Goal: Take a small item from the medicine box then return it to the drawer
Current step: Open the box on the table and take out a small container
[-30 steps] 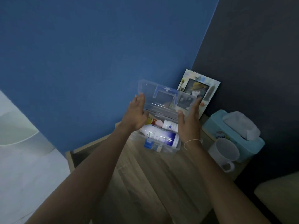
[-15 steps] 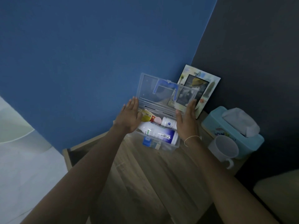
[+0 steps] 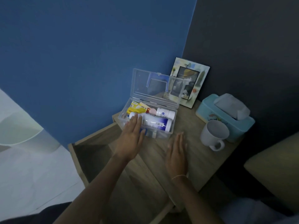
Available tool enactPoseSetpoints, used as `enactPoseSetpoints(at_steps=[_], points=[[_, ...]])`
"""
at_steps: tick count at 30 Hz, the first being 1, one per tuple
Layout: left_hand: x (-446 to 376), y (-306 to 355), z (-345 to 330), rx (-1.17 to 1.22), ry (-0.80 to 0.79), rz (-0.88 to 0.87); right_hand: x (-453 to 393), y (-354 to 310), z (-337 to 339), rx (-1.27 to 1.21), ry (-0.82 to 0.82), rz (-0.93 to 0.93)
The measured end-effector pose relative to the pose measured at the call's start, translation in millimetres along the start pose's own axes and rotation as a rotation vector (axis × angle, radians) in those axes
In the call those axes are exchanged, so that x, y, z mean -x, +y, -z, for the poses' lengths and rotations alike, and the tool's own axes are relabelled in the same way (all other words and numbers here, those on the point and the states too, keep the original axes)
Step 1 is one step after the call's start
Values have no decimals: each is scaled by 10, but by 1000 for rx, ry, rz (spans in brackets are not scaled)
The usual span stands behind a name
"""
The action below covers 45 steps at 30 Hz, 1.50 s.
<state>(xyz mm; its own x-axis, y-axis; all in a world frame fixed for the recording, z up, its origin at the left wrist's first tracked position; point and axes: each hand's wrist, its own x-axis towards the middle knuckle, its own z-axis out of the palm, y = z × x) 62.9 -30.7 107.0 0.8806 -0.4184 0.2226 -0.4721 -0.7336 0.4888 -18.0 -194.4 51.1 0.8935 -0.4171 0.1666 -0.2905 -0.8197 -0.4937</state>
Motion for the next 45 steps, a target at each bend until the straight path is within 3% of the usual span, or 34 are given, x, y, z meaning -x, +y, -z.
enactPoseSetpoints(at_steps=[8,13,16,22,32,35,39,45], points=[[-180,152,-62,27,4,-12,38,81,-219,232,-149,37],[-711,178,10,7,-10,-48,39,58,-218,212,-63,50],[-1035,198,10,-10,-30,45,50,70,-236,200,-28,50],[-1404,147,-81,-72,-258,172,44,87,-266,210,-58,39],[-1532,140,-161,-51,-248,276,51,92,-237,182,-82,42],[-1521,193,-119,-19,-190,270,53,104,-247,175,-80,47],[-1392,302,23,99,1,266,43,125,-286,166,-38,59],[-687,375,266,325,197,210,60,99,-215,150,-80,57]])
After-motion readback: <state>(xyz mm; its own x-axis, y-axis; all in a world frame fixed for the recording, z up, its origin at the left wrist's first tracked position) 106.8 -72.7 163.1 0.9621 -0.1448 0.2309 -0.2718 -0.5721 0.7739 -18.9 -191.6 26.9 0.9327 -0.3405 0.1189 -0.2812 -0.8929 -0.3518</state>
